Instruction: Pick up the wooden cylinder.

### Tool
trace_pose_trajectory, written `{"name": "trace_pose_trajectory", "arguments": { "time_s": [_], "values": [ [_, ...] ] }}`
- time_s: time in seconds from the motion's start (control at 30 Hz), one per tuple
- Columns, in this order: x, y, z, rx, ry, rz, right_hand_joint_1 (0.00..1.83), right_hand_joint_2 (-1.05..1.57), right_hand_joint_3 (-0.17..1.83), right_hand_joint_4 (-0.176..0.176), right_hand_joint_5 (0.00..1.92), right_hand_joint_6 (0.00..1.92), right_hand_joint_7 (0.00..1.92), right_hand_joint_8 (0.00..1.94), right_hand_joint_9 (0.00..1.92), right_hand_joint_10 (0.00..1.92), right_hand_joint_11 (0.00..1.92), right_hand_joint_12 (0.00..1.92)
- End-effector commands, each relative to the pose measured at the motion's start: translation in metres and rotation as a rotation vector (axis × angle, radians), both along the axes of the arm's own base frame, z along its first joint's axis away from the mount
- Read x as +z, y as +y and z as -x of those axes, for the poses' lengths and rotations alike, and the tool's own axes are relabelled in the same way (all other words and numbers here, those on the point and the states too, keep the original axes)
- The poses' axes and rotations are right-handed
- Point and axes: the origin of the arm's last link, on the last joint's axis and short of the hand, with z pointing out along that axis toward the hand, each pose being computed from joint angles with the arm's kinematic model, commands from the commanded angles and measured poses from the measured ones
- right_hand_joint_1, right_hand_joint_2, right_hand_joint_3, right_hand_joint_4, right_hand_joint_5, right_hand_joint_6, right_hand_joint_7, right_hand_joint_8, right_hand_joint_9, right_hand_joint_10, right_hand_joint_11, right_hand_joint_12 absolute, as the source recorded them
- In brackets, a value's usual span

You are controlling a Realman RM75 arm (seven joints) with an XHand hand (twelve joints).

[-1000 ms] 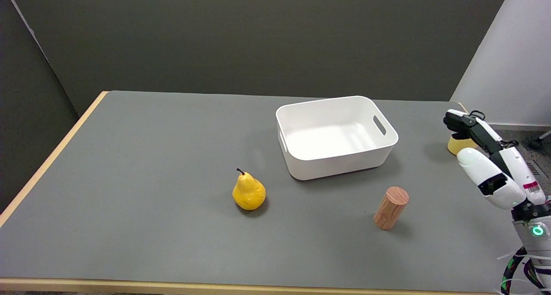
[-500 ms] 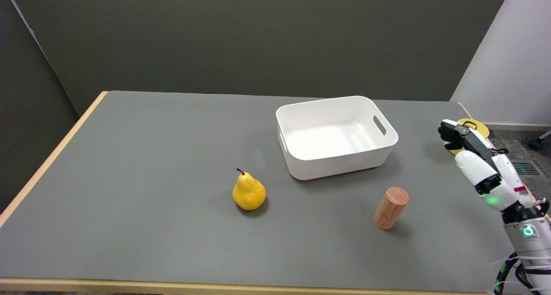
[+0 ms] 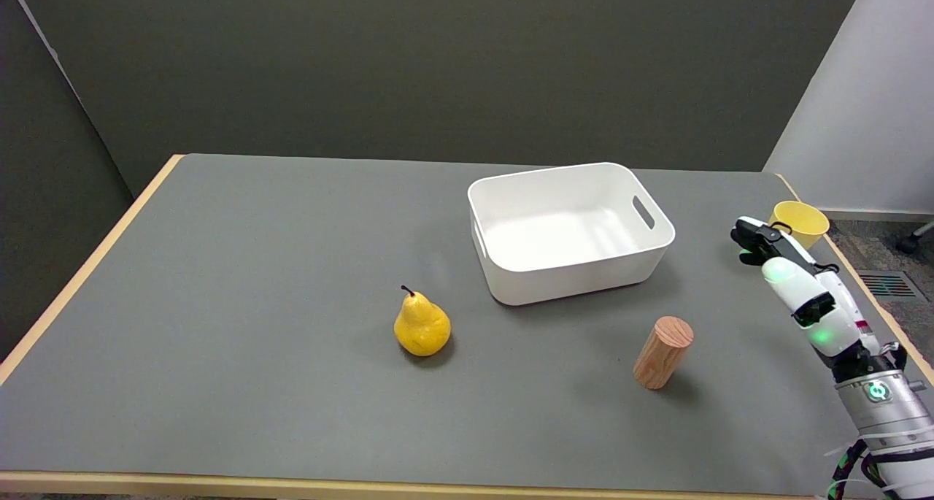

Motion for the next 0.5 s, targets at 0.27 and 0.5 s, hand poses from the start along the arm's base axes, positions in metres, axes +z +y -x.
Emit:
{"name": "trace_pose_trajectory", "arguments": {
  "time_s": [0.27, 0.5],
  "values": [
    [0.0020, -0.0150, 0.0250, 0.059, -0.231, -0.160, 0.27, 0.55, 0.95, -0.176, 0.02, 0.49, 0.01, 0.46, 0.00, 0.36, 0.00, 0.78],
    [-0.0006, -0.0135, 0.0299, 0.041, -0.234, -0.162, 0.27, 0.55, 0.95, -0.176, 0.02, 0.48, 0.01, 0.42, 0.00, 0.33, 0.00, 0.73]
  ]
}}
